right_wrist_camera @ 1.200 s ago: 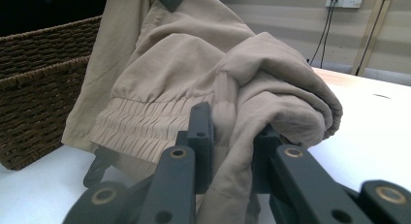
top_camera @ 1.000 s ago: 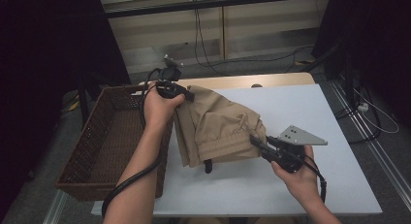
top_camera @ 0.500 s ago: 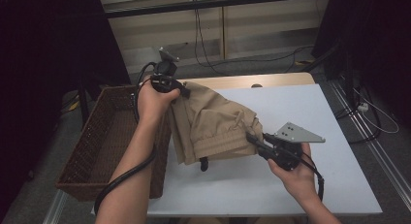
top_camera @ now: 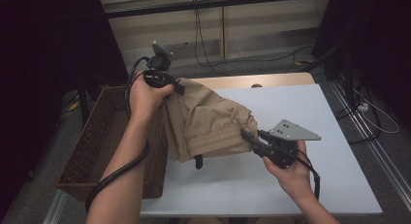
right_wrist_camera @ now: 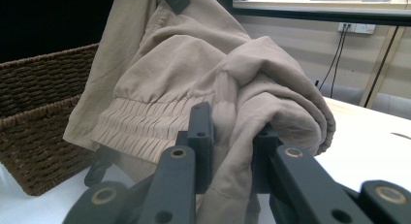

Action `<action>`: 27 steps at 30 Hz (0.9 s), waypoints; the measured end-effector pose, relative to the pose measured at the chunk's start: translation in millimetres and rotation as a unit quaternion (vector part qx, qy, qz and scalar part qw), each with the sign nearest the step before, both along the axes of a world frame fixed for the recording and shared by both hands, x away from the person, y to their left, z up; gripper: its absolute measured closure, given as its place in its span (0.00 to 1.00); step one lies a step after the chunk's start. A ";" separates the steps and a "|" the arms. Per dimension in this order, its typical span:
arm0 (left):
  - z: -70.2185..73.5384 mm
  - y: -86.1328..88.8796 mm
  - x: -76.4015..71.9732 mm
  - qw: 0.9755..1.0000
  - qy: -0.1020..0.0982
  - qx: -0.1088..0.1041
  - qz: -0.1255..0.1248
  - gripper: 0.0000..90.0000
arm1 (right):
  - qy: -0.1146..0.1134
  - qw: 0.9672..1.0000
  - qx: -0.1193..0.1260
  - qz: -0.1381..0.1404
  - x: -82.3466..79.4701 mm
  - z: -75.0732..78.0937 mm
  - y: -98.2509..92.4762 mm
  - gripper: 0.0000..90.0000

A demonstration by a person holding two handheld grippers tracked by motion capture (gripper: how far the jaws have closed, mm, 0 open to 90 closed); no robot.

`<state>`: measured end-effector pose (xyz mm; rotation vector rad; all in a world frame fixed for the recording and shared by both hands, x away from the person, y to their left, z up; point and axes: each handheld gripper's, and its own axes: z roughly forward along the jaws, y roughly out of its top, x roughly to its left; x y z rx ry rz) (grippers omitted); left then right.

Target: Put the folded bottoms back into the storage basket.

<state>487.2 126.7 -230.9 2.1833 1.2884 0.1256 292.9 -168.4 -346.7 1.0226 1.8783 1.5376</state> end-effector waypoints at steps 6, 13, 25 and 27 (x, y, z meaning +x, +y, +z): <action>12.4 2.1 -0.5 1.000 0.002 0.008 0.002 0.95 | -0.006 1.000 0.003 0.004 0.9 6.8 4.0 0.86; 21.0 6.0 0.6 1.000 0.005 0.019 0.002 0.95 | -0.009 1.000 0.007 0.008 1.8 11.0 9.1 0.86; 36.2 11.4 1.4 0.999 0.009 0.032 0.004 0.95 | -0.016 1.000 0.014 0.015 3.5 17.8 16.6 0.86; 38.0 12.5 1.6 0.999 0.010 0.036 0.002 0.95 | -0.015 1.000 0.017 0.015 3.7 17.5 17.9 0.86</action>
